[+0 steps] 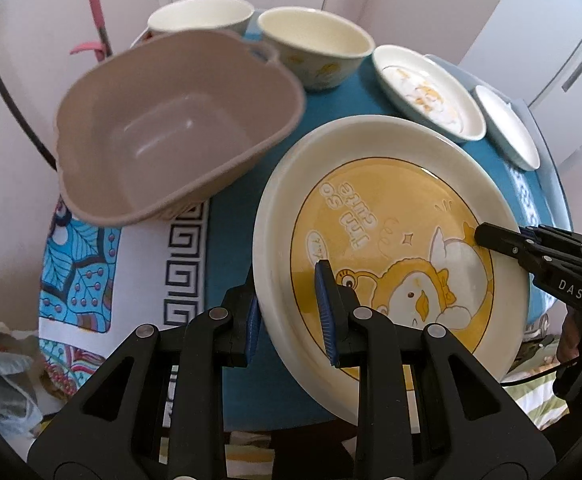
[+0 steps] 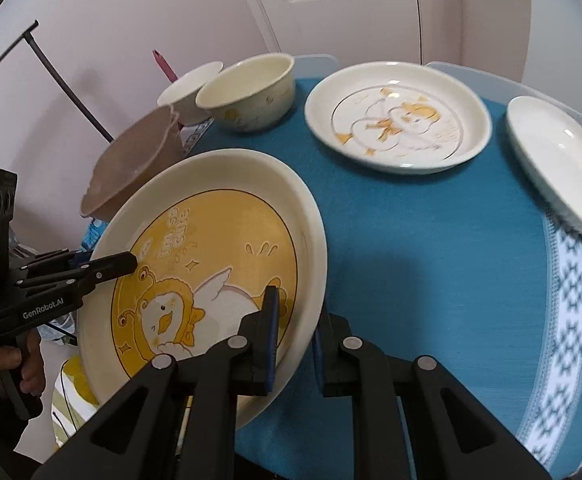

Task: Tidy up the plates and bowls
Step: 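Lift the yellow bear plate and lower it beside the pink square bowl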

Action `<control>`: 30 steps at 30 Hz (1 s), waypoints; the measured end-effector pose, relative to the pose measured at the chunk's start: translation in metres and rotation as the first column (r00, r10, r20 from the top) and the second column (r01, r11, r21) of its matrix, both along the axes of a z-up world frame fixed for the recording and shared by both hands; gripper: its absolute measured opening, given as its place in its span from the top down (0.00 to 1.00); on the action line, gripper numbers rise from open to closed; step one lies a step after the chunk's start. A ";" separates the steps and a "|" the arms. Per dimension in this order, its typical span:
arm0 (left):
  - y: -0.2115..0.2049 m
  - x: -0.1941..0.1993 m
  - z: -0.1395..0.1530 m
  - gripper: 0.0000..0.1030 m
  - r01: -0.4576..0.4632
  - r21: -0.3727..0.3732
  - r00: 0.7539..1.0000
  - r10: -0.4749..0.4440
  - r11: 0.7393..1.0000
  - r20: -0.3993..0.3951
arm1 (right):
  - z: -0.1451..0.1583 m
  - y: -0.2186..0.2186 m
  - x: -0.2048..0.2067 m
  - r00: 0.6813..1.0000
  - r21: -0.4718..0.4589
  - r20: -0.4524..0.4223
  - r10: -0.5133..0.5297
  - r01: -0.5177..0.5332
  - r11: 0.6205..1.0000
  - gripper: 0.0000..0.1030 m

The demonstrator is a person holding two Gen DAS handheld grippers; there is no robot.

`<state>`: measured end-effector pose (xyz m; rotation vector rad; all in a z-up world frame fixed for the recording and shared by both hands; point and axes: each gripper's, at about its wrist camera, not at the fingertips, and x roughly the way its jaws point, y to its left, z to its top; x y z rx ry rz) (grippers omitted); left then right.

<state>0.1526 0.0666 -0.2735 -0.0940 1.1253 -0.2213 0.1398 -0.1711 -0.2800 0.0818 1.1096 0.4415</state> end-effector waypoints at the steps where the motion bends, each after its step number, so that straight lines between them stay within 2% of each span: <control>1: 0.002 0.001 -0.003 0.78 0.002 -0.001 1.000 -0.002 1.000 0.001 | -0.004 0.002 0.000 1.000 -0.001 0.000 -0.001 0.001 1.000 0.87; 9: 0.002 0.008 -0.014 0.78 0.043 0.006 0.998 -0.043 0.999 0.040 | -0.017 0.006 0.002 0.999 0.004 0.031 -0.035 0.034 0.999 0.87; 16: 0.002 0.008 -0.014 0.78 0.052 0.011 0.998 -0.052 0.999 0.038 | -0.017 0.003 0.001 0.998 0.009 0.011 -0.066 0.066 0.998 0.87; 26: -0.001 0.005 -0.011 0.78 0.035 0.081 0.998 -0.039 0.996 0.046 | -0.014 0.003 -0.001 0.996 -0.006 0.019 -0.083 0.083 0.997 0.87; 30: -0.001 0.003 -0.010 0.78 0.020 0.077 0.999 -0.024 0.997 0.048 | -0.010 0.002 -0.001 0.996 -0.023 0.022 -0.084 0.084 0.996 0.87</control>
